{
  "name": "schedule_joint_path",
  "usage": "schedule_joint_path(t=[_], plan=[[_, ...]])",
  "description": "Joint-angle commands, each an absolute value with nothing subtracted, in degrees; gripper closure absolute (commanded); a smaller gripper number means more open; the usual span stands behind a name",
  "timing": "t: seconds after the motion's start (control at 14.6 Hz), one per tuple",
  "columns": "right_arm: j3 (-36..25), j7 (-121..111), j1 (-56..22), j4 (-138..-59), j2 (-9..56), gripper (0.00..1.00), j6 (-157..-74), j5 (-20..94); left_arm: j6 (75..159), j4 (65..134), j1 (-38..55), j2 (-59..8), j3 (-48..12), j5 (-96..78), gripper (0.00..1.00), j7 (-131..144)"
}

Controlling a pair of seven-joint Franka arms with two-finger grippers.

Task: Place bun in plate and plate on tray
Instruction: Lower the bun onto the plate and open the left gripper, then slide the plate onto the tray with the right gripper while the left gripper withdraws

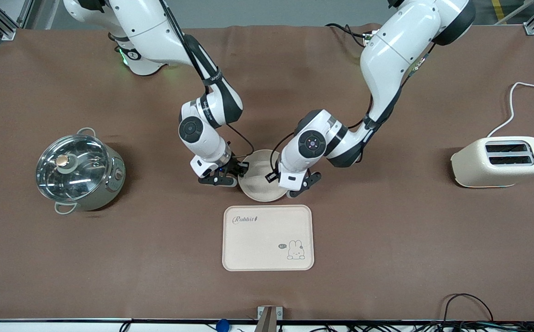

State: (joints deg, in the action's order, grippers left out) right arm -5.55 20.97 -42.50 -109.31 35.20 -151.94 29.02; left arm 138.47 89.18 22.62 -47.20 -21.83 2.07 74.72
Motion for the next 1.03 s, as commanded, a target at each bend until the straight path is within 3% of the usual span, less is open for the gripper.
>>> schedule_joint_path(t=[0.0,0.07,0.27,0.62,0.96], plan=[[-5.27,20.74,-42.36,-109.07,35.42,0.85,-151.96,30.15,138.69,87.36,25.13,-47.73,-19.25,2.99,0.04,75.41],[-5.27,20.74,-42.36,-109.07,35.42,0.85,-151.96,30.15,138.6,87.28,25.05,-47.12,-19.16,2.99,0.0,75.24],[-5.27,19.96,-42.45,-109.16,35.42,0.94,-151.79,30.15,136.07,84.82,23.74,-44.31,-18.9,4.56,0.0,75.06],[-5.27,20.13,-42.28,-109.07,34.46,0.97,-151.26,30.15,126.67,81.74,15.93,-35.0,-19.07,9.66,0.0,71.56],[-5.18,20.13,-39.03,-104.88,30.76,0.98,-147.32,32.15,112.7,81.74,3.54,-24.8,-19.07,9.67,0.0,45.68]])
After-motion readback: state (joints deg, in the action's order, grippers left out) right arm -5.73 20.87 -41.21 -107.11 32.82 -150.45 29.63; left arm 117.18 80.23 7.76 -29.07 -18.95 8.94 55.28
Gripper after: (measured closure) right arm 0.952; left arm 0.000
